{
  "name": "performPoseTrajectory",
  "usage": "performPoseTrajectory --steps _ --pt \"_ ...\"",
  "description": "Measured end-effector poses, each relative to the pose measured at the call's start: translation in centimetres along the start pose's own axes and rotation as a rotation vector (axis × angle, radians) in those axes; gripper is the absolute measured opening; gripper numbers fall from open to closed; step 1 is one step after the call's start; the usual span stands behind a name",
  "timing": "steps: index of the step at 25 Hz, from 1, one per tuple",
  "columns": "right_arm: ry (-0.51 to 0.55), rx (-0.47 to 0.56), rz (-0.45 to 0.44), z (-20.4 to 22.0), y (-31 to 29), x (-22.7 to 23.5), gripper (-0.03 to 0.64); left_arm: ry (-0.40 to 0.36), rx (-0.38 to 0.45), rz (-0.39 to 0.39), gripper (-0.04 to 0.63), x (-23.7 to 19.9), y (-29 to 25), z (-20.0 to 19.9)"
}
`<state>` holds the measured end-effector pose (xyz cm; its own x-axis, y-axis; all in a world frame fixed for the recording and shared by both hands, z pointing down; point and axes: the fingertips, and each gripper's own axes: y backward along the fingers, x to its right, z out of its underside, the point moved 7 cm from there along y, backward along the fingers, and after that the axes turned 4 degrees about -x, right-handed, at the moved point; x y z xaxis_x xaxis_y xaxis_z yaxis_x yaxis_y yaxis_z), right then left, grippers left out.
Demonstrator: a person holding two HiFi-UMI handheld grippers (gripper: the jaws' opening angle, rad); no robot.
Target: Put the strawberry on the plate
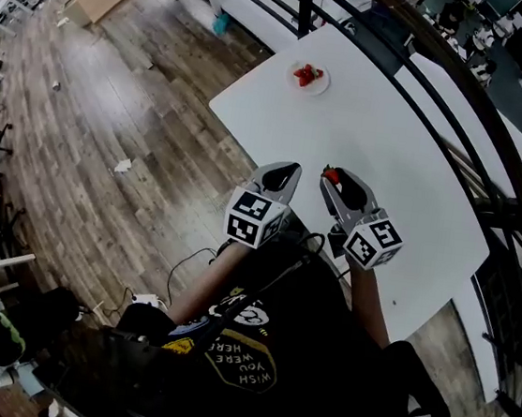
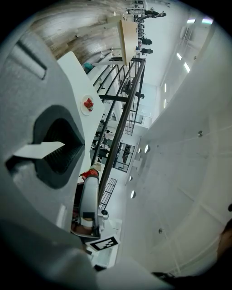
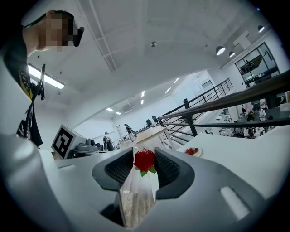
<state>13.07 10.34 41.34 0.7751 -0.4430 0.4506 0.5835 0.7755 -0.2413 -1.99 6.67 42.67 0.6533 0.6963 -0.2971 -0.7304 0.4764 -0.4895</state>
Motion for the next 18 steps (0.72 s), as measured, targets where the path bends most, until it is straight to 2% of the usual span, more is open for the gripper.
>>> performPoseTrajectory --steps 11,18 --pt "0.025 -0.019 0.098 -1.4 -6.5 -0.8 0.144 -0.033 0.02 0.068 0.0 -6.8 1.4 -2.6" --pt "0.023 -0.041 0.127 -1.7 -9.8 -1.8 0.144 -0.014 -0.013 0.122 0.0 -10.0 1.2 -2.4"
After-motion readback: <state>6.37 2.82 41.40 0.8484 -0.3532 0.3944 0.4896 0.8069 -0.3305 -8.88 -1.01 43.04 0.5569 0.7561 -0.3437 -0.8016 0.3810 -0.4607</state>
